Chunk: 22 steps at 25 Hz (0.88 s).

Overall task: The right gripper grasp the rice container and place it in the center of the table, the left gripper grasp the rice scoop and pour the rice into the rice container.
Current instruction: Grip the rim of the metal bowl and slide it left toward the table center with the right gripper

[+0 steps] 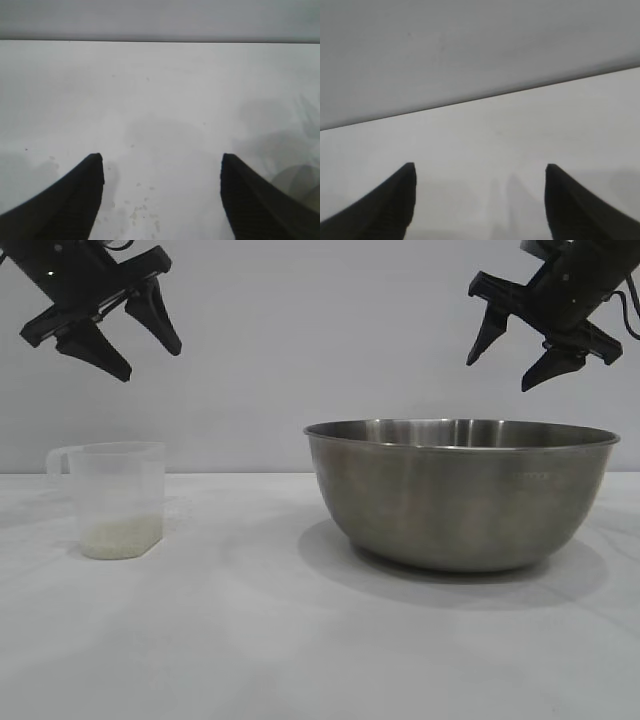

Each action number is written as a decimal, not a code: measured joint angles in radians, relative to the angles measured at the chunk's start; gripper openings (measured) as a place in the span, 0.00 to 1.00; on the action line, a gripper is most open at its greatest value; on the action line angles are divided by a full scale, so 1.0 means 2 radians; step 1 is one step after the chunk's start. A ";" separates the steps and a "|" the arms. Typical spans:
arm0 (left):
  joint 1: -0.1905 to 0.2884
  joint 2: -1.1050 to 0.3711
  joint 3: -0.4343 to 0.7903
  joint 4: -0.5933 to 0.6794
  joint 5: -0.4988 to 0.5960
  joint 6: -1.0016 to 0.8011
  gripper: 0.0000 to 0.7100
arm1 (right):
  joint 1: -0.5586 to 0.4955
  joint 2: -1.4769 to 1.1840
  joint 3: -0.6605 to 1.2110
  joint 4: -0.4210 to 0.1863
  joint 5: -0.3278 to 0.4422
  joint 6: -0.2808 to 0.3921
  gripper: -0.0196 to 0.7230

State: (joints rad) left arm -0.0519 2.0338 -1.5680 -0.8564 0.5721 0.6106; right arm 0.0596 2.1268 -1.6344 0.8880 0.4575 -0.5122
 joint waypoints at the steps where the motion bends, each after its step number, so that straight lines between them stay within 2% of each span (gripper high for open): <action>1: 0.000 0.000 0.000 0.000 0.000 0.000 0.63 | 0.000 0.000 0.000 0.000 0.000 0.000 0.65; 8: 0.000 0.000 0.000 0.000 0.000 0.000 0.63 | 0.000 0.000 0.000 0.000 0.001 0.000 0.65; 11: 0.000 0.000 0.000 0.000 0.000 0.000 0.63 | 0.000 0.000 0.000 0.000 0.017 0.000 0.65; 16: 0.000 0.000 0.000 0.000 0.000 0.000 0.63 | 0.000 0.000 0.000 0.000 0.053 -0.039 0.65; 18: 0.000 0.000 0.000 0.000 0.000 0.000 0.63 | 0.000 -0.001 0.000 -0.001 0.065 -0.046 0.65; 22: 0.000 0.000 0.000 0.000 0.000 0.000 0.63 | -0.001 -0.014 0.000 -0.036 0.082 -0.051 0.65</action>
State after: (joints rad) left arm -0.0519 2.0338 -1.5680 -0.8564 0.5721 0.6106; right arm 0.0576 2.0991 -1.6344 0.8155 0.6223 -0.6150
